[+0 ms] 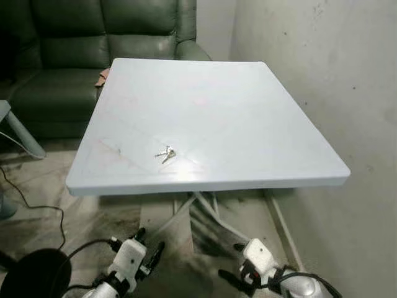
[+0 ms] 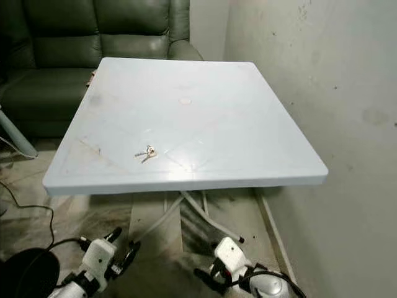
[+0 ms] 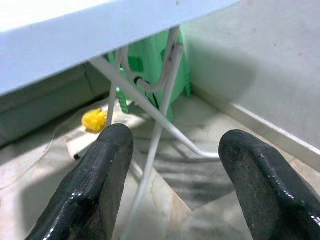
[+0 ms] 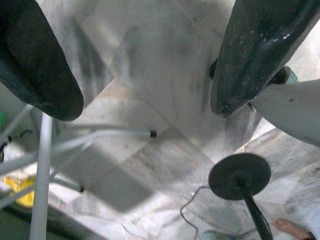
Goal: Hang keys on a hook
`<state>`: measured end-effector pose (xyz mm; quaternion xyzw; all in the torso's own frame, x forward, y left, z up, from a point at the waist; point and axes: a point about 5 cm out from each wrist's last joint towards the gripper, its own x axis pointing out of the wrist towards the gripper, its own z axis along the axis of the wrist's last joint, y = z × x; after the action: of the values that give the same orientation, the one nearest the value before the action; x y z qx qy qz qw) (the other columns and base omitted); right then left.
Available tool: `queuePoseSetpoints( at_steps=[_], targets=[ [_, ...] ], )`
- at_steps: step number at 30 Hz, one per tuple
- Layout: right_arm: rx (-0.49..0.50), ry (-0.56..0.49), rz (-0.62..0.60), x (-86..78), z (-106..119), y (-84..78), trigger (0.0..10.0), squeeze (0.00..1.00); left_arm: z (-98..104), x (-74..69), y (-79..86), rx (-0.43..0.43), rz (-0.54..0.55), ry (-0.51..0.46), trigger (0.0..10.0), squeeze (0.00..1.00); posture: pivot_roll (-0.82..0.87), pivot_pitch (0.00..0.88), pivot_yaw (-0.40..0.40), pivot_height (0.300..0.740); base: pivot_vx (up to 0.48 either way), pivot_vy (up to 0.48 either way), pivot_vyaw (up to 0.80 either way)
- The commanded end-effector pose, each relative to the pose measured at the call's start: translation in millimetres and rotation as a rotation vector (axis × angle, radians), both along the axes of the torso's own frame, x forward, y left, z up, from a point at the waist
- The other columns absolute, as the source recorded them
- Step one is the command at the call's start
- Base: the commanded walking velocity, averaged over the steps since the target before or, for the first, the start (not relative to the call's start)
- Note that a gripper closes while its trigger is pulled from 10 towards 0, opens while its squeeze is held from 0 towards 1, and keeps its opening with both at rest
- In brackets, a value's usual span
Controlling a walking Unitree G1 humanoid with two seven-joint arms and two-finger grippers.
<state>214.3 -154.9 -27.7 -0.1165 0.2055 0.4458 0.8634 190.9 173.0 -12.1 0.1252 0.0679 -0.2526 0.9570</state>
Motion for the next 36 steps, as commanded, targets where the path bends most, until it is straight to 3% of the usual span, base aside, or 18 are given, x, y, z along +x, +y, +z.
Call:
queuePoseSetpoints(
  at_steps=[1, 6, 9, 13, 18, 21, 36],
  targets=[
    [0.017, -0.065, 0.037, 2.7, 9, 0.7, 10.0, 0.00, 10, 0.8, 0.2, -0.002, -0.030, -0.049, 10.0, 0.00, -0.06, 0.000, -0.042, 0.732, 0.000, 0.000, 0.00],
    [0.032, -0.086, 0.055, 2.6, 13, 0.8, 10.0, 0.00, 16, -0.9, 0.4, -0.004, -0.042, -0.062, 10.0, 0.00, -0.06, 0.000, -0.042, 0.732, 0.000, 0.000, 0.00],
    [0.138, -0.212, 0.035, 18.1, 44, 10.2, 10.0, 0.00, 55, 9.8, -1.1, -0.061, -0.044, -0.184, 10.0, 0.00, -0.05, 0.000, -0.043, 0.732, 0.000, 0.000, 0.00],
    [0.152, -0.251, -0.034, 29.4, 53, 9.5, 10.0, 0.00, 67, 14.5, -0.2, -0.087, -0.027, -0.216, 10.0, 0.00, -0.05, 0.000, -0.045, 0.732, 0.000, 0.000, 0.00],
    [0.182, -0.267, -0.121, 41.4, 59, 10.3, 10.0, 0.00, 75, 25.9, 3.8, -0.148, 0.066, -0.213, 10.0, 0.00, -0.05, 0.000, -0.045, 0.732, 0.000, 0.000, 0.00],
    [0.212, -0.274, -0.183, 48.3, 67, 12.9, 10.0, 0.00, 81, 35.1, 7.4, -0.230, 0.199, -0.181, 10.0, 0.00, -0.06, 0.000, -0.045, 0.732, 0.000, 0.000, 0.00],
    [0.312, -0.325, -0.422, 70.6, 88, 16.8, 10.0, 0.00, 90, 48.8, 20.3, -0.315, 0.512, -0.189, 10.0, 0.00, -0.05, 0.000, -0.045, 0.732, 0.000, 0.000, 0.00]
  ],
)
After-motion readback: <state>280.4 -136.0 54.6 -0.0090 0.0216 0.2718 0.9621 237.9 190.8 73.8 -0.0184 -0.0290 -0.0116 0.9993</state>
